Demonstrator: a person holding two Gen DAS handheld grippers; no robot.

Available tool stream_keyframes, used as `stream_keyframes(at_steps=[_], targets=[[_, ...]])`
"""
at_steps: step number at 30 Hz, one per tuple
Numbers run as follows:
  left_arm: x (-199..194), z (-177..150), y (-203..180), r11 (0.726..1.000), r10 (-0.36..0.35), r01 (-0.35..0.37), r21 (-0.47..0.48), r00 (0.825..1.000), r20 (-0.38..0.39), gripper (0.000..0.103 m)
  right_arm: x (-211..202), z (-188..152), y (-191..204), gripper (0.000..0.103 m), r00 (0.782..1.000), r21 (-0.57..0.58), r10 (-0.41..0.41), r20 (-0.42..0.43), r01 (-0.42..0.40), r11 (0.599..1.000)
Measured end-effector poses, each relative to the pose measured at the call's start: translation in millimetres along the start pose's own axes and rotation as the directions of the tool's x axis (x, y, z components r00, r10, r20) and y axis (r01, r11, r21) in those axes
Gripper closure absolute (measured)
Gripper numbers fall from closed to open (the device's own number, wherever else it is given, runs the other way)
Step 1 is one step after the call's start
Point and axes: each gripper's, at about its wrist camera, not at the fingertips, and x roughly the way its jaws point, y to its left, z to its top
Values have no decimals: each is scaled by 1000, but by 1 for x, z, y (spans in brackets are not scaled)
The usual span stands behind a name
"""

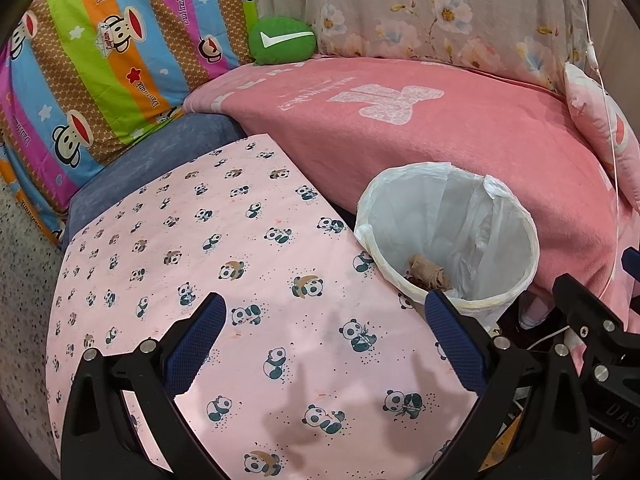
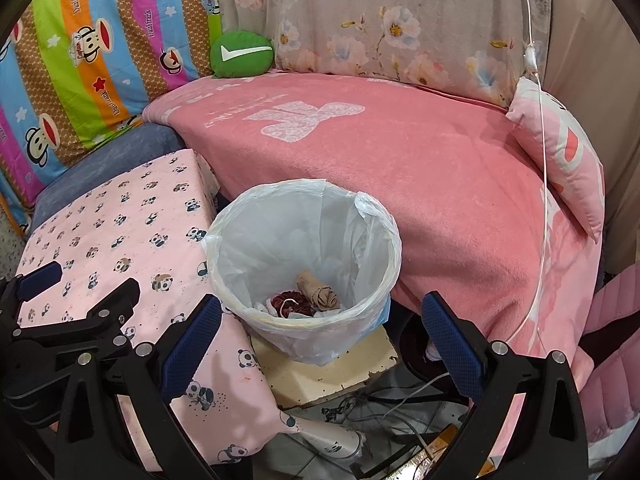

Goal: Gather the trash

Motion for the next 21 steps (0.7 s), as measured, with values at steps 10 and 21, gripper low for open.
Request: stream_keyframes(at_steps=[10,21], targets=[[-1,0,-1,1000,0,0,1,1000,2,8,0,0,1,4,1000,-1,-1,1,1,1000],[-2,2,-2,1000,1,-1,3,1000,6,8,-1,1,-2,4,1000,4,-3,4,3,1000]])
